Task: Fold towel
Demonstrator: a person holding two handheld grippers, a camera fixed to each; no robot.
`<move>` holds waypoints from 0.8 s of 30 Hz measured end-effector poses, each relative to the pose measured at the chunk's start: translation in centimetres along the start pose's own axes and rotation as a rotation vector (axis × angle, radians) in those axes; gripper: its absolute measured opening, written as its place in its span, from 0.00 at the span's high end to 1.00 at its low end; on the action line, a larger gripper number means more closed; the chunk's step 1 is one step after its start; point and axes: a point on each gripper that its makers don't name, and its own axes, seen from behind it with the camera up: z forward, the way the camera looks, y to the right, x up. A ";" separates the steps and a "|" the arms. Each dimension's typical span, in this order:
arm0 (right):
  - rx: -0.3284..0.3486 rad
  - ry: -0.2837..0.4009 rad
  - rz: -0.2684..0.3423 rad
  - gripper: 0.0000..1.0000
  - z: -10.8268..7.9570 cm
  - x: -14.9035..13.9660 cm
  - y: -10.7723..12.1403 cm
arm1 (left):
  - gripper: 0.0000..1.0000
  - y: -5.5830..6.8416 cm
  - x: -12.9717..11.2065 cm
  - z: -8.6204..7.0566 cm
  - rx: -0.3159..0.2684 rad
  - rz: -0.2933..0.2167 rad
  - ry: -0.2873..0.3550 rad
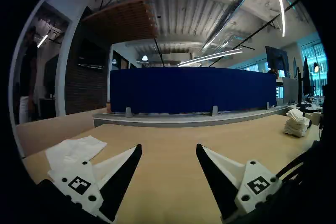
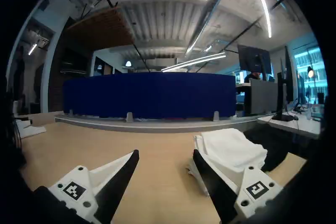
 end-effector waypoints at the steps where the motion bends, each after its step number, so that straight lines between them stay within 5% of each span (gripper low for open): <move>1: 0.000 0.000 0.000 0.00 0.0 0.0 0.0 | 0.04 0.0 0.0 0.0 0.000 0.000 0.000; 24: 0.000 0.000 0.000 0.00 -0.4 0.1 0.1 | 0.04 0.0 -0.1 0.1 0.000 0.000 0.000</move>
